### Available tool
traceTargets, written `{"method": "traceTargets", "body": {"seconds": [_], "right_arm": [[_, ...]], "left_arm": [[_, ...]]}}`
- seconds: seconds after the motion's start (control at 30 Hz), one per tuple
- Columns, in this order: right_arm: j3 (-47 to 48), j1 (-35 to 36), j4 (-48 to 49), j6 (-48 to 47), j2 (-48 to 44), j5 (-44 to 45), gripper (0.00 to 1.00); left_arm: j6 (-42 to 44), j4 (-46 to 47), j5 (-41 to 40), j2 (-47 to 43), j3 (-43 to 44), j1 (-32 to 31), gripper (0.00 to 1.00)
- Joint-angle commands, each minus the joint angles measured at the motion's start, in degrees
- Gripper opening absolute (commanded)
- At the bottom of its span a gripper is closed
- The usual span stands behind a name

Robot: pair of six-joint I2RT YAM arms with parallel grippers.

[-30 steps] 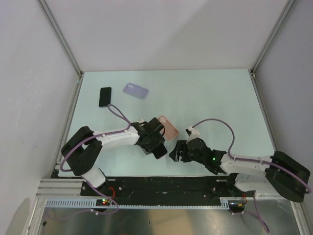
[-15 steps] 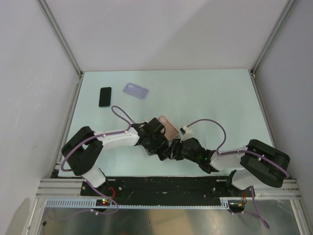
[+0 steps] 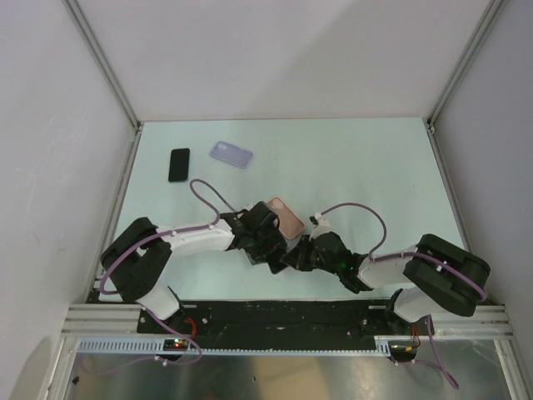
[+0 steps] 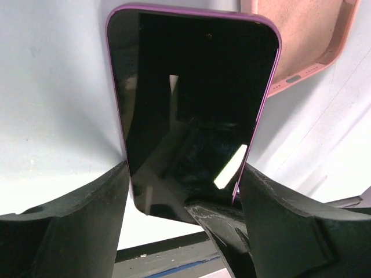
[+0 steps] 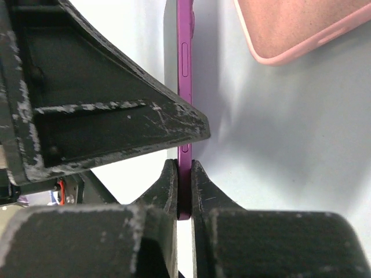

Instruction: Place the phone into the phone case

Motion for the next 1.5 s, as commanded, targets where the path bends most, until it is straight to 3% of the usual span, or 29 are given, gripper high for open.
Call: {"method": "traceTargets", "body": {"seconds": [0.0,0.17,0.33,0.43,0.53,0.67,0.83,1.07,1.47], "right_arm": [[1.04,-1.14,2.40,-1.35,-2.70,-2.62,0.00],[2.81,-3.29,-5.46,-1.74,-9.07,-4.67,0.00],[4.21,-9.54,-12.17,-0.23,-13.55,-12.49,0.00],[5.29,-13.94,-16.70,0.15,-16.56,-16.82,0.00],[6.19,-18.21,-23.14,0.98,-20.82,-20.82,0.00],[6.51,-25.24,-30.35,1.46,-27.93,-26.96,0.00],[8.56,-32.79,-38.86,0.43,-33.48,-34.38,0.00],[11.02,-39.43,-42.97,-0.79,-32.86,-43.70,0.00],[16.79,-40.18,-44.94,-3.19,-25.98,-47.01,0.00]], "left_arm": [[5.23,-0.51,1.13,-0.74,-1.02,-0.40,0.80],[13.92,-1.47,-1.03,-6.79,0.37,3.40,0.95],[25.21,-7.13,-5.11,-11.61,6.40,10.44,0.96],[31.35,-8.78,-6.46,-10.40,12.39,15.94,0.92],[41.21,-10.09,-5.75,-3.41,20.90,20.12,0.80],[54.92,-11.95,-5.45,7.57,31.56,21.06,0.68],[65.62,-15.23,-0.17,17.97,41.07,21.10,0.62],[72.48,-18.28,4.08,24.58,43.71,20.97,0.60],[75.32,-18.40,6.67,28.76,44.11,19.04,0.57]]}}
